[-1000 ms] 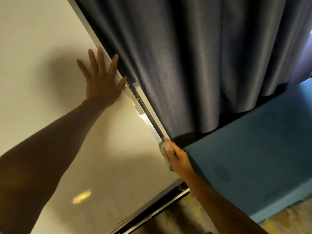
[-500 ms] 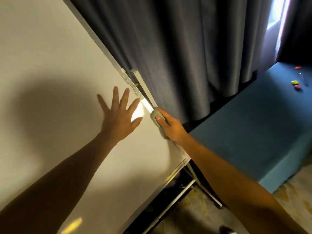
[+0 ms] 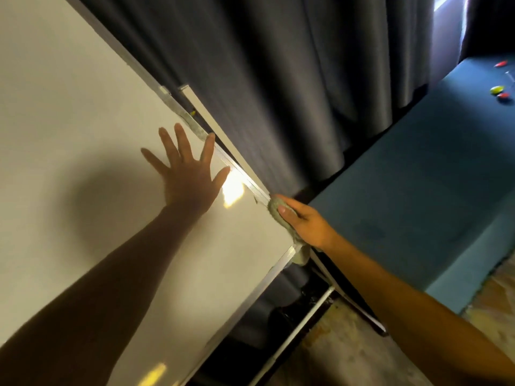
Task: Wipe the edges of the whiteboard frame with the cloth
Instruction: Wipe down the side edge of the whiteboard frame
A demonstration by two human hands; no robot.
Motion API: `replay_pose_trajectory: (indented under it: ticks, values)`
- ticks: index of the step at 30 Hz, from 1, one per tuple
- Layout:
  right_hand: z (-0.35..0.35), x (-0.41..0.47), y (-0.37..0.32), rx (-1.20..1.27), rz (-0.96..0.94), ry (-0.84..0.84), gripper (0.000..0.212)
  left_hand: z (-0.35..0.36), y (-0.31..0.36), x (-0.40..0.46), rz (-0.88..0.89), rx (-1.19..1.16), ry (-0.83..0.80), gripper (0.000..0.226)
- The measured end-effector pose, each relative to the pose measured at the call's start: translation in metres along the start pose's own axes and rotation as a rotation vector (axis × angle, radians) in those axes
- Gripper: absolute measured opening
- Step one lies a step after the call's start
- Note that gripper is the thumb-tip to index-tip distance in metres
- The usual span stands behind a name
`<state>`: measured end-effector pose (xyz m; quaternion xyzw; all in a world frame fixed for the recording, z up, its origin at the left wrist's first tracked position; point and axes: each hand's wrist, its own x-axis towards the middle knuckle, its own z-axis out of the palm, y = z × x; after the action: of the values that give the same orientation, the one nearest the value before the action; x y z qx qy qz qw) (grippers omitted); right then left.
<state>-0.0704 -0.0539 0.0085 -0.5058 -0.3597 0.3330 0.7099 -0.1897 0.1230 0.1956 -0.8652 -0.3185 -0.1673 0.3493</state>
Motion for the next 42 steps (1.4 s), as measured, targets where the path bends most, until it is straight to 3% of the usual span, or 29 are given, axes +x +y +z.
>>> replay_pose_trajectory:
  ticks: [9, 18, 25, 33, 38, 42]
  values:
    - [0.042, -0.031, 0.042, 0.235, -0.172, 0.513, 0.042, 0.026, 0.039, -0.056, 0.214, 0.059, 0.042, 0.091]
    - [0.101, -0.060, 0.058, 0.418, -0.044, 0.846, 0.042, 0.022, 0.022, -0.078, 0.250, 0.116, 0.055, 0.093]
    - [0.146, -0.085, 0.064, 0.512, 0.026, 0.919, 0.044, 0.027, 0.019, -0.085, 0.264, 0.100, 0.063, 0.094]
    - [0.237, -0.125, 0.074, 0.526, 0.161, 0.841, 0.043, 0.041, 0.004, -0.160, 0.373, 0.148, 0.013, 0.091]
    - [0.251, -0.134, 0.076, 0.528, 0.137, 0.845, 0.041, 0.039, -0.012, -0.178, 0.412, 0.164, -0.005, 0.087]
    - [0.222, -0.115, 0.069, 0.470, 0.112, 0.889, 0.042, 0.046, -0.046, -0.192, 0.535, 0.150, 0.040, 0.079]
